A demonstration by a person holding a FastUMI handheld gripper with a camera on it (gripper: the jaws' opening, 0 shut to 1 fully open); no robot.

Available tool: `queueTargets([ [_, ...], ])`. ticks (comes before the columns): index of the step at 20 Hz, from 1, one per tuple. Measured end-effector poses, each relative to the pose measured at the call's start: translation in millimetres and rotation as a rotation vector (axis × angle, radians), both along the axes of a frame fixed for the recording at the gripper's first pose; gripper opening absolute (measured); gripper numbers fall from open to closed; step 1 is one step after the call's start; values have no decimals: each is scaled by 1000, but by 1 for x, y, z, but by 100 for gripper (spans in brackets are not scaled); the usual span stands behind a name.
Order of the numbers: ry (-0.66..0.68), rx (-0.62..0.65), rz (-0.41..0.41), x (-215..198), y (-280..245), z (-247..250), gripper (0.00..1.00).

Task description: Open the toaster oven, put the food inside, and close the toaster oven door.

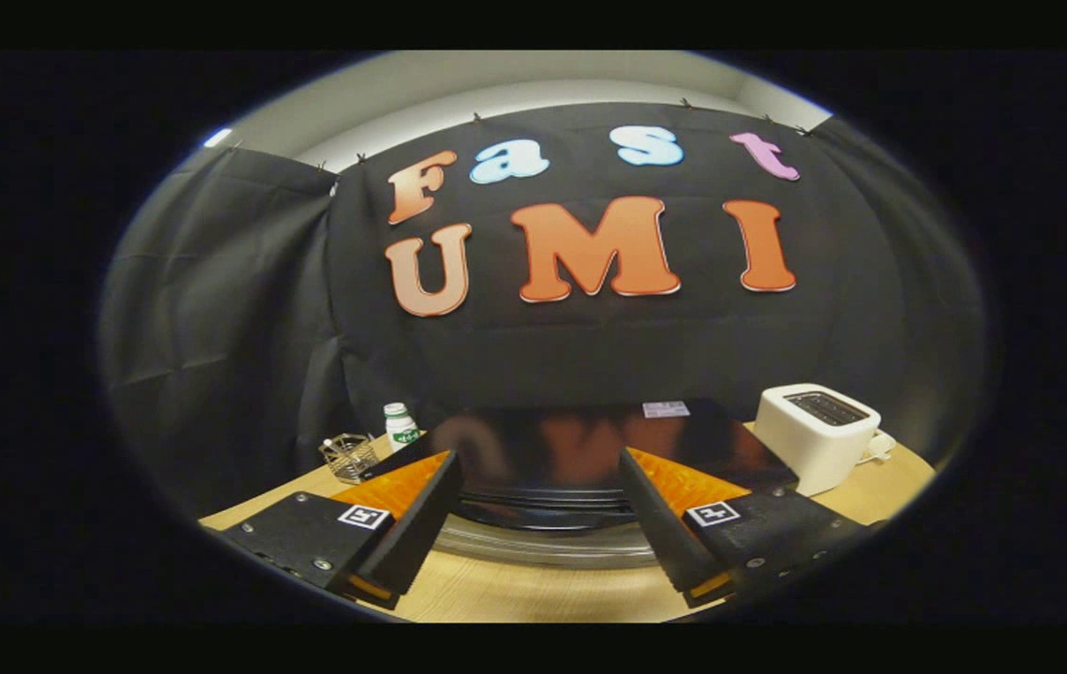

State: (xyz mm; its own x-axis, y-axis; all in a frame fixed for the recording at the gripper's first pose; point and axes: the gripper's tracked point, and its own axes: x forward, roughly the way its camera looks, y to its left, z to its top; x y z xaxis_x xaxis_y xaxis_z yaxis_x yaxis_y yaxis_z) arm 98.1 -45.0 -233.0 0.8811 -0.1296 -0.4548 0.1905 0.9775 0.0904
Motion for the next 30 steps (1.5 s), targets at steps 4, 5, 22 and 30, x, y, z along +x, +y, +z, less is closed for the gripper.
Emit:
queueTargets([
  [4, 22, -54, -24, 6, -8, -18, 98],
  [5, 31, -65, -25, 2, -6, -17, 97],
  [22, 45, -67, 77, -72, 26, -16, 73],
  [30, 121, -14, 124, -125, 46, -42, 72],
])
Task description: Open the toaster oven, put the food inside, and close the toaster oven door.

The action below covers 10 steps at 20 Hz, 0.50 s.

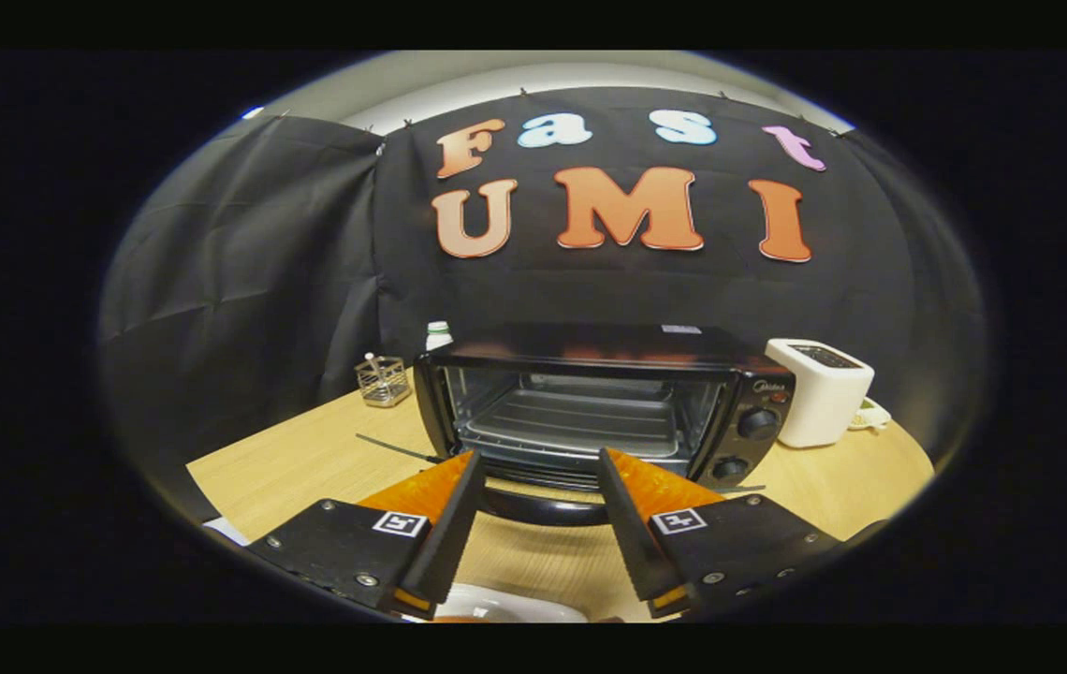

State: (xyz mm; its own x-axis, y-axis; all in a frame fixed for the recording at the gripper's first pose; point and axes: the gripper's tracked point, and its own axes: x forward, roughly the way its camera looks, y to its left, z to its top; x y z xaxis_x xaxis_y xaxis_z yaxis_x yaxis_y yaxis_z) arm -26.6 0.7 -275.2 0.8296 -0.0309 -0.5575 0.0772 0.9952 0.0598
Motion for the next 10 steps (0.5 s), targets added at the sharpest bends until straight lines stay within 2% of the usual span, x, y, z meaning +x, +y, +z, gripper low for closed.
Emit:
queueTargets([
  [3, 28, 31, 4, -13, 4, -9, 78],
  [10, 178, 152, -29, -50, 11, -54, 81],
])
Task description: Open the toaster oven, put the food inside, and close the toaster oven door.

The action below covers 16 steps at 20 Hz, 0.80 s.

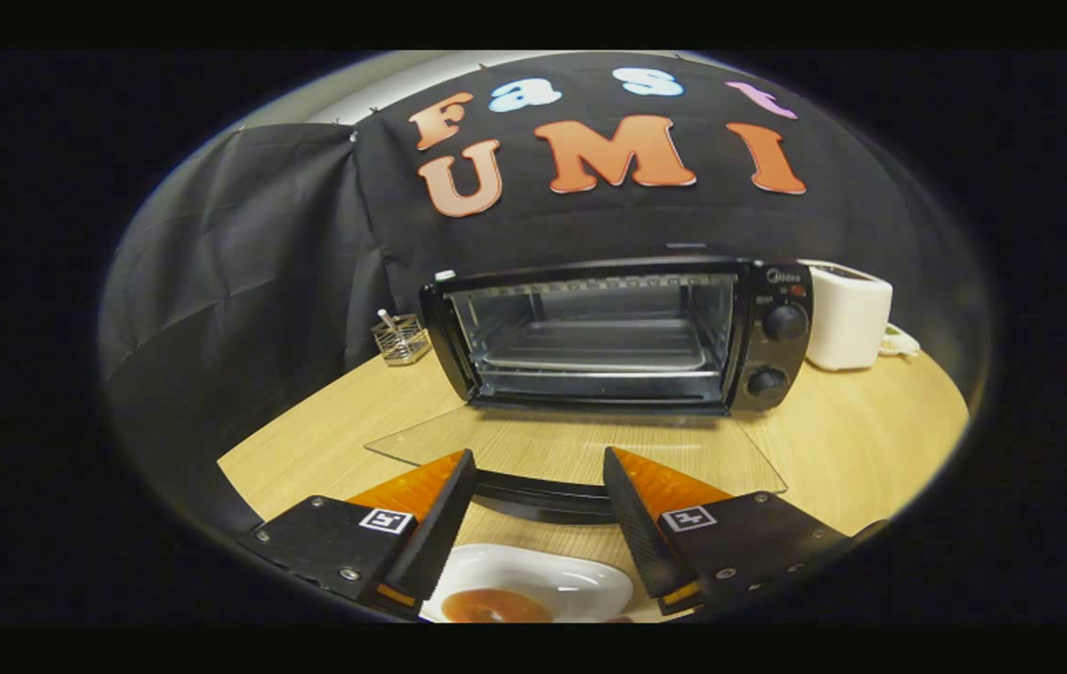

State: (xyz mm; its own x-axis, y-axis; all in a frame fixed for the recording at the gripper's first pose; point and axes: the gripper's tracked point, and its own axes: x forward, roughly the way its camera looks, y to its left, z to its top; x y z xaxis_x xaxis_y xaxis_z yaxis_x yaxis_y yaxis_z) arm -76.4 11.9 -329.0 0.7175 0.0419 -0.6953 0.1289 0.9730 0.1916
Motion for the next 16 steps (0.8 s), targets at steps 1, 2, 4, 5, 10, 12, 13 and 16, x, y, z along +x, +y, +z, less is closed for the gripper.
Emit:
queueTargets([
  [1, 14, 0, -9, -4, -3, -5, 81],
  [2, 27, 2, -18, -7, -5, -11, 81],
  [4, 60, 13, -31, -16, -6, -21, 81],
  [5, 79, 18, -31, -20, -6, -26, 80],
  [10, 74, -9, -29, -20, -6, -28, 80],
  [12, 67, -35, -12, -22, -6, -27, 80],
  [13, 62, -42, -6, -21, -6, -26, 80],
  [16, 52, -24, -14, -25, -7, -19, 80],
])
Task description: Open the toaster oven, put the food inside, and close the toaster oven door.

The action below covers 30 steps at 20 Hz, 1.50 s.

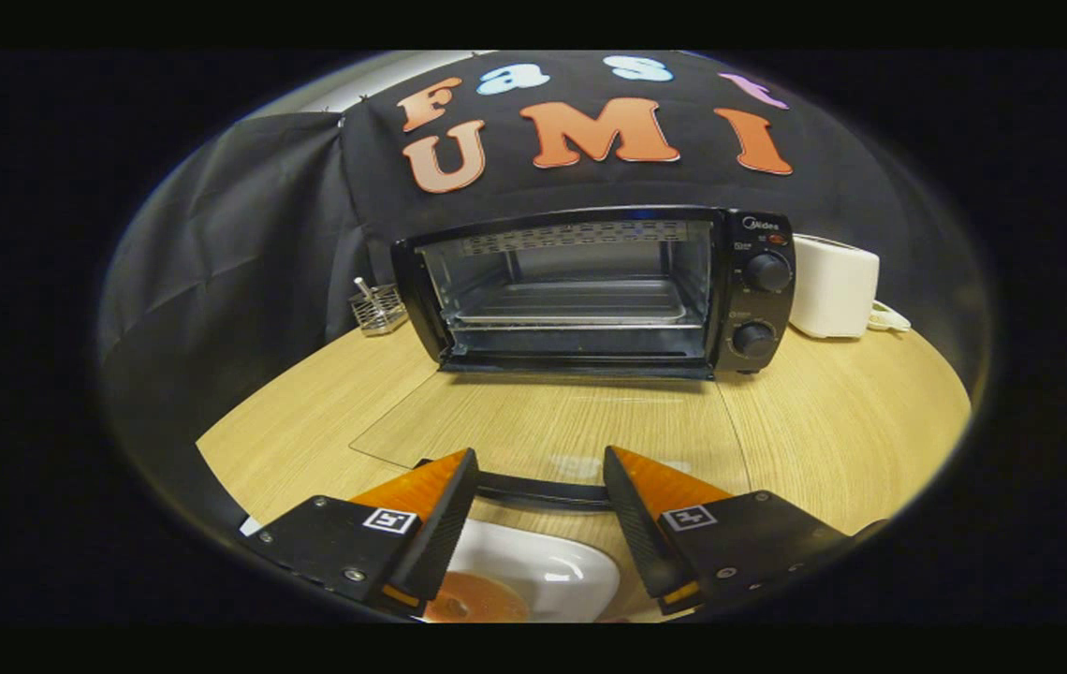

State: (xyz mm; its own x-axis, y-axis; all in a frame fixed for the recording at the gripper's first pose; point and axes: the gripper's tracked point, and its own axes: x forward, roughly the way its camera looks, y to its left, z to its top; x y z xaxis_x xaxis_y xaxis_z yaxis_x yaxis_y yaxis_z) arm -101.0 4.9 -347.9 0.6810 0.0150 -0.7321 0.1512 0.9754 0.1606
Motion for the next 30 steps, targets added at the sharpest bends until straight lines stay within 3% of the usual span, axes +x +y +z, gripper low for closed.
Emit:
queueTargets([
  [4, -1, 41, 1, -15, 6, 14, 86],
  [9, -10, 65, 73, -55, 27, 38, 95],
  [18, 102, 94, 129, -113, 52, 20, 98],
  [24, 154, 49, 150, -124, 60, 3, 94],
  [30, 159, 13, 165, -126, 63, 2, 74],
])
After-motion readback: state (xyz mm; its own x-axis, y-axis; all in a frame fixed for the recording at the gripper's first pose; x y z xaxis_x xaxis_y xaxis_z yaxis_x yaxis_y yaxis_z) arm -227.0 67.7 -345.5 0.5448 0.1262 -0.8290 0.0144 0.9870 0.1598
